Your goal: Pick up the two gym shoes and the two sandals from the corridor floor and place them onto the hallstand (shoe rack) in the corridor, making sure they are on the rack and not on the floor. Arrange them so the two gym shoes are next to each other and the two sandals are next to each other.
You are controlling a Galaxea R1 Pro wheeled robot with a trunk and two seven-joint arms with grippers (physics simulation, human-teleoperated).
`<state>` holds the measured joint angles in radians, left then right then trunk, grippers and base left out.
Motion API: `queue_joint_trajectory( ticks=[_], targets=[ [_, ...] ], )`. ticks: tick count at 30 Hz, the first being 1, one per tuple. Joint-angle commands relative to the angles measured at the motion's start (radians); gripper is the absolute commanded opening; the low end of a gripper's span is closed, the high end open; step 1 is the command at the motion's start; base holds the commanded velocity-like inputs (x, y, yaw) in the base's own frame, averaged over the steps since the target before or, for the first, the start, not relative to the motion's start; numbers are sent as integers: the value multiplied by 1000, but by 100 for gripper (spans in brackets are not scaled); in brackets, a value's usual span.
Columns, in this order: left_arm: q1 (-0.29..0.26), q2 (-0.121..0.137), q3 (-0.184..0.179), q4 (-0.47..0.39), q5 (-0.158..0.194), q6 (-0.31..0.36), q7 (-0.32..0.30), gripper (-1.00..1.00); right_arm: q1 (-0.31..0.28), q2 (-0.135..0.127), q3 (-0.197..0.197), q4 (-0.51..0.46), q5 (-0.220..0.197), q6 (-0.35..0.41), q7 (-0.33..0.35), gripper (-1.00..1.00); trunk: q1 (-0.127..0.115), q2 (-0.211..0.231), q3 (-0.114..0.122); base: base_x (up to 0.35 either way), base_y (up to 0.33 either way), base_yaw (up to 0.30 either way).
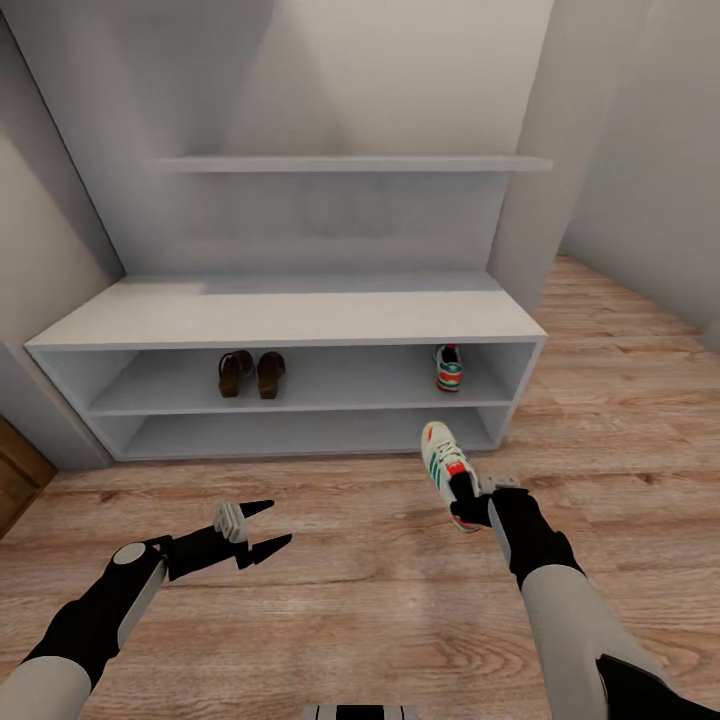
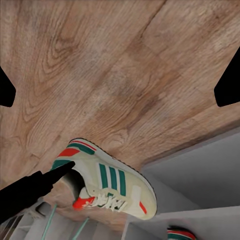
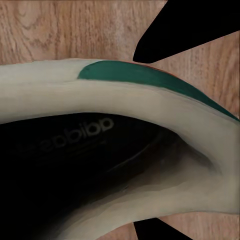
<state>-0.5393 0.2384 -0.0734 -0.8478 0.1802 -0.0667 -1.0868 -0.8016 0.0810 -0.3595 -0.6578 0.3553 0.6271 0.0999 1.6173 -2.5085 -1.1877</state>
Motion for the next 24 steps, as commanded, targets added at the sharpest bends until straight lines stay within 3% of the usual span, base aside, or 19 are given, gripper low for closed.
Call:
queue_joint_trajectory(
  ticks=[1,24],
  targets=[
    [-1,1,-4,1,6,-7,1,100,-1,2,-7,-2,10,9,9,-100,0,0,-1,0,0,0],
    [-1,-17,-4,1,5,-7,1,100,-10,6,-6,-22,10,30,11,-100,0,0,-1,0,0,0]
  ],
)
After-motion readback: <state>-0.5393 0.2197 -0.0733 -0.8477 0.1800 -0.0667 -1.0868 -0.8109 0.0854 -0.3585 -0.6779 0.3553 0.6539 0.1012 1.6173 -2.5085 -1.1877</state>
